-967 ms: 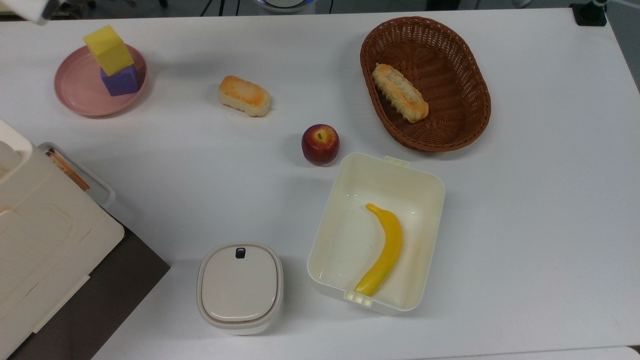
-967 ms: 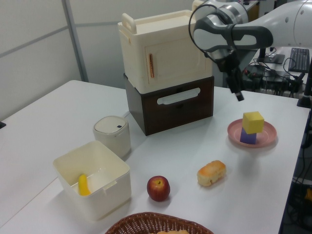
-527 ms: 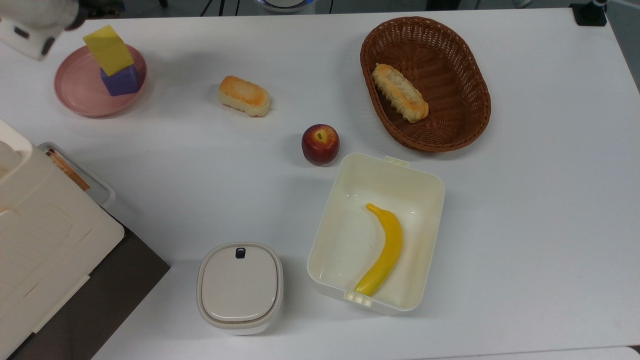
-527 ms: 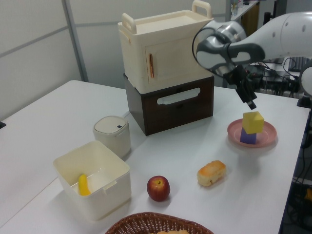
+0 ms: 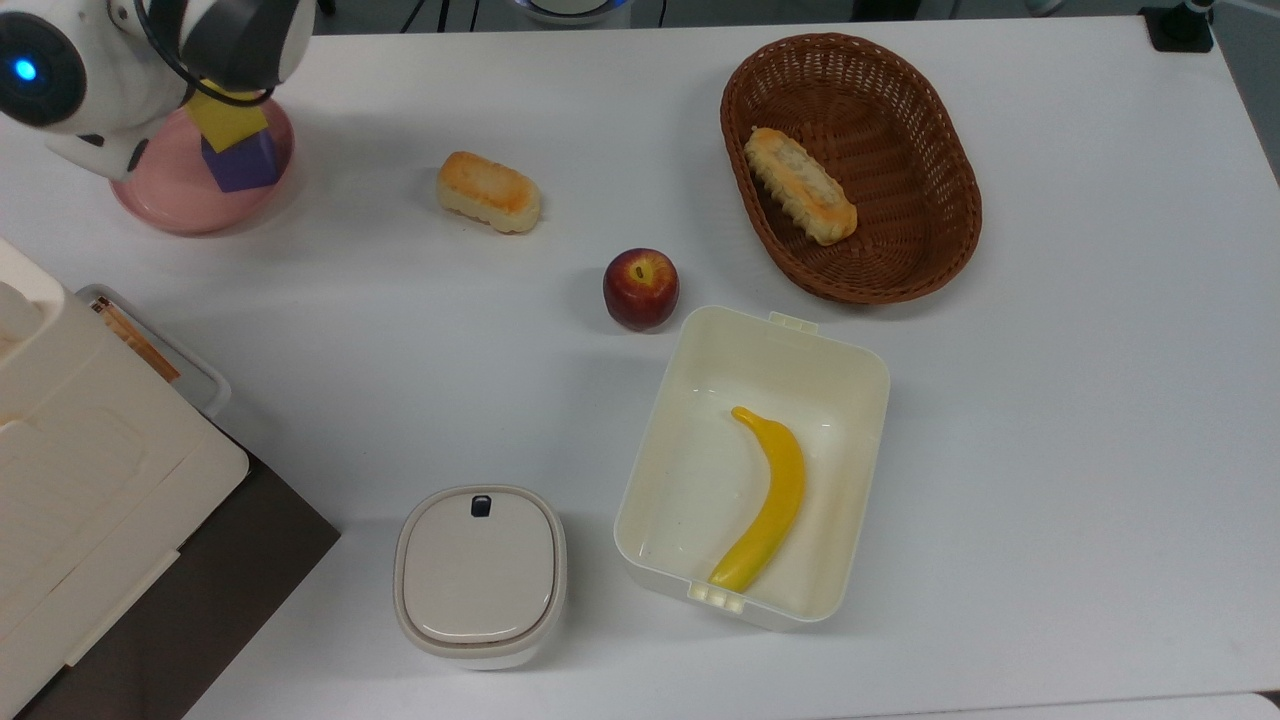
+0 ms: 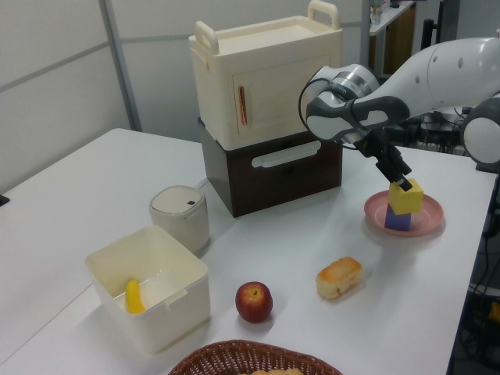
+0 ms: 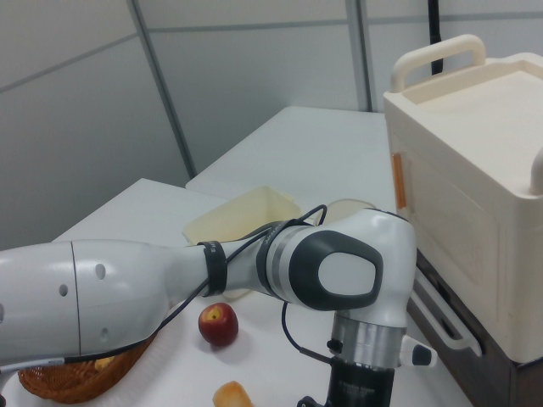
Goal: Put the yellow cube on the table
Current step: 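Close the gripper on the yellow cube atop the purple cube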
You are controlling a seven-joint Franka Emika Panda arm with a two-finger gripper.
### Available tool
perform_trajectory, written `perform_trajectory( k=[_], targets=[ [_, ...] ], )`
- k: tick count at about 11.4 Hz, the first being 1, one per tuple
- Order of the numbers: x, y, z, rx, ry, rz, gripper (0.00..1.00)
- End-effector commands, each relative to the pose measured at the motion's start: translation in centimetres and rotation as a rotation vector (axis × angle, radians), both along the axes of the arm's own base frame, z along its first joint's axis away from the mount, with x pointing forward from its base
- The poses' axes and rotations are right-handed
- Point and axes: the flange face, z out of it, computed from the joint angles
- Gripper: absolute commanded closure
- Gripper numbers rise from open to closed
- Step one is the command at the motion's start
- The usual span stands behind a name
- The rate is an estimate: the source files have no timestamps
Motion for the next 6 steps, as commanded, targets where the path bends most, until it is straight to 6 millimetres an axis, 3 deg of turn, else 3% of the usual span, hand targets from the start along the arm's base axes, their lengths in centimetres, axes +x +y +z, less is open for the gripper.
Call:
perform_trajectory(
  k=[1,4,5,6],
  targets=[
    [0.58,1.01,-1.11,-0.004,0.022,0.052,0.00],
    [1.04,1.58,-1.88,-0.015,0.039,0.069,0.00],
    [1.11,1.51,-1.85,-0.019,0.036,0.075,0.10],
    [1.15,1.48,-1.79,-0.029,0.039,0.081,0.27]
  ],
)
